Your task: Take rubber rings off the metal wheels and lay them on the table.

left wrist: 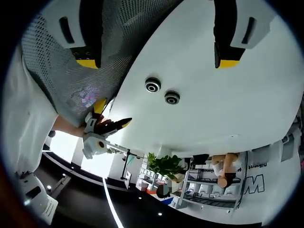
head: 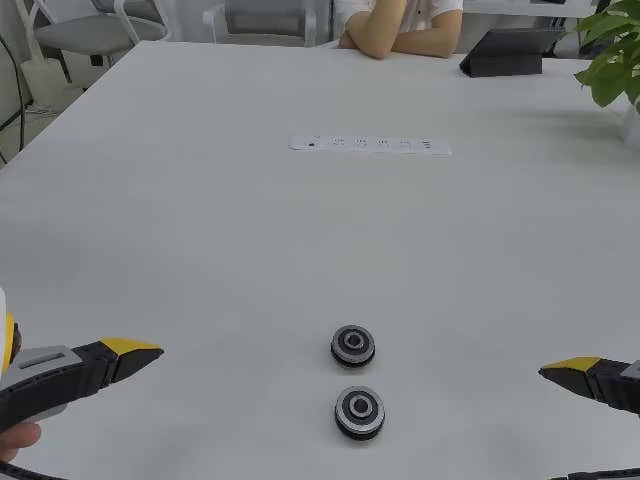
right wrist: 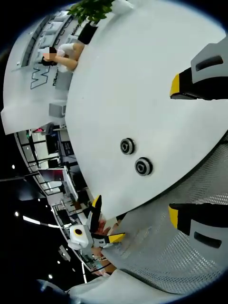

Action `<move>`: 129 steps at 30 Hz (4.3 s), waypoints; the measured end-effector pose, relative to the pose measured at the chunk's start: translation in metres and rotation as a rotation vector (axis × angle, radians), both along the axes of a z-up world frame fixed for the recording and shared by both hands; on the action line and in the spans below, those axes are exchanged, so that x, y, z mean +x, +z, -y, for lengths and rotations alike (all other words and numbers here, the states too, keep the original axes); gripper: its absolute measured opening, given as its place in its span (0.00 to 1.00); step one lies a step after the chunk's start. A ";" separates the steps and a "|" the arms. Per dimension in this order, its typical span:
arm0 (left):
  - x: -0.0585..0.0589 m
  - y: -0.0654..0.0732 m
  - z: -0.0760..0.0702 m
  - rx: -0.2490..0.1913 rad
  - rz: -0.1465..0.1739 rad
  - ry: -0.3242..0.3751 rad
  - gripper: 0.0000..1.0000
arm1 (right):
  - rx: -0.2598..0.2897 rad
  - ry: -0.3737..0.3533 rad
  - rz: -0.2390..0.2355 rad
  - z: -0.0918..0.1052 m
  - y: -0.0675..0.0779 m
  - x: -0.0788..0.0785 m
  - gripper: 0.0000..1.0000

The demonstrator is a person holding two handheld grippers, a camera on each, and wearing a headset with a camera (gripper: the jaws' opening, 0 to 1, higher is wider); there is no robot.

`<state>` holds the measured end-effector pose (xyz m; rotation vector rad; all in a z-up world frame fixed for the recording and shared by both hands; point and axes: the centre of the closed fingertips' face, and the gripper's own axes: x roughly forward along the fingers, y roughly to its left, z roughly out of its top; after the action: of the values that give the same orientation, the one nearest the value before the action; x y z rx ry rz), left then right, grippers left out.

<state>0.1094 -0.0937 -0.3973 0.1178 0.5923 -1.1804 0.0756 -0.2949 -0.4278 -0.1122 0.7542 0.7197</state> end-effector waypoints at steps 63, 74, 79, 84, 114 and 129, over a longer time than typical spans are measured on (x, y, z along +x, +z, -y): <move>-0.001 0.000 0.000 0.009 0.012 -0.012 0.96 | -0.001 -0.013 0.018 0.001 0.003 0.001 0.88; -0.005 0.004 0.004 -0.001 0.023 -0.048 0.96 | 0.049 -0.043 0.061 0.002 0.017 0.007 0.87; -0.004 0.007 0.004 -0.002 0.039 -0.048 0.97 | 0.096 -0.091 0.130 0.005 0.036 0.016 0.84; -0.003 0.009 0.004 0.013 0.052 -0.060 0.98 | 0.095 -0.077 0.145 0.002 0.042 0.017 0.85; 0.036 0.083 0.046 -0.011 0.300 -0.223 0.96 | 0.112 0.124 0.347 -0.049 0.103 0.076 0.74; 0.053 0.086 0.087 -0.046 0.345 -0.295 0.89 | 0.150 0.224 0.340 -0.070 0.083 0.084 0.58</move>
<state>0.1621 -0.1809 -0.3111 0.3715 0.2468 -1.4195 0.1597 -0.2250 -0.3444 -0.1795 0.3638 0.9399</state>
